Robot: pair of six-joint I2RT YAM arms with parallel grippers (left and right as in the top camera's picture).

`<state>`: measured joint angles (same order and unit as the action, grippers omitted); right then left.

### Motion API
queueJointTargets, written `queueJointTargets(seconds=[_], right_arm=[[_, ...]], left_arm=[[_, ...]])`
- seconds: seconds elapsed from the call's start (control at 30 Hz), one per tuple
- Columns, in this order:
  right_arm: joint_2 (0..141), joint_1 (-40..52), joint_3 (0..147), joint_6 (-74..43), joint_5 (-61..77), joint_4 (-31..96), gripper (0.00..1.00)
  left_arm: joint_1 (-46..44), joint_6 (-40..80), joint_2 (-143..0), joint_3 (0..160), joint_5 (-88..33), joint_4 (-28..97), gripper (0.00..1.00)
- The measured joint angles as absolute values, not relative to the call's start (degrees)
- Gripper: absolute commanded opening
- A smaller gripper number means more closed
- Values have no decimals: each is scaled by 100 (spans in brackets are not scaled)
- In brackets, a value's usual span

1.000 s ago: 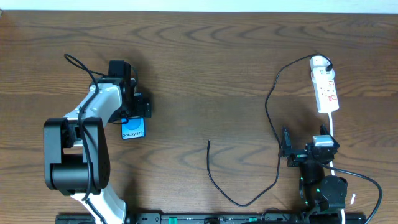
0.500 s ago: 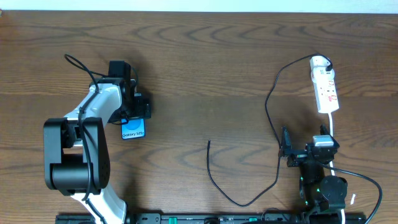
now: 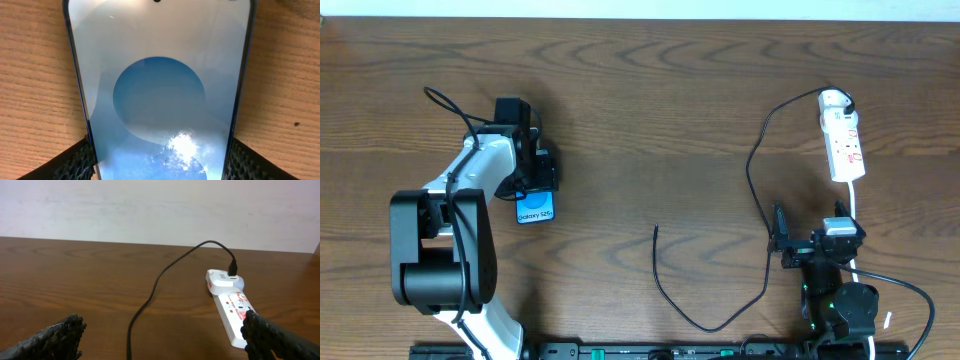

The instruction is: Plug charger to phone and switch on socket

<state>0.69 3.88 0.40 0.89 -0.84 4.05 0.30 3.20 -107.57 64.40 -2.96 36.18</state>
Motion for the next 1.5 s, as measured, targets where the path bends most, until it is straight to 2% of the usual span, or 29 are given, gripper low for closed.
queueJointTargets(seconds=[0.13,0.2,0.33,0.4,0.47,0.5,0.57,1.5], right_arm=[[69,388,40,89,-84,408,99],[69,388,40,89,-84,408,99],[69,388,40,89,-84,405,99],[69,388,40,89,-84,405,99],[69,388,40,89,-84,405,99],[69,388,40,89,-84,405,99],[69,388,40,89,-84,408,99],[69,388,40,89,-84,405,99]], left_arm=[[32,318,-10757,6440,-298,3621,63],[30,318,-10757,6440,-298,3618,56],[32,318,-10757,6440,-298,3621,40],[32,318,-10757,6440,-298,3621,28],[32,318,-10757,6440,-298,3621,21],[32,318,-10757,6440,-298,3618,13],[32,318,-10757,6440,-298,3621,8],[32,318,-10591,6486,-287,3879,8]])
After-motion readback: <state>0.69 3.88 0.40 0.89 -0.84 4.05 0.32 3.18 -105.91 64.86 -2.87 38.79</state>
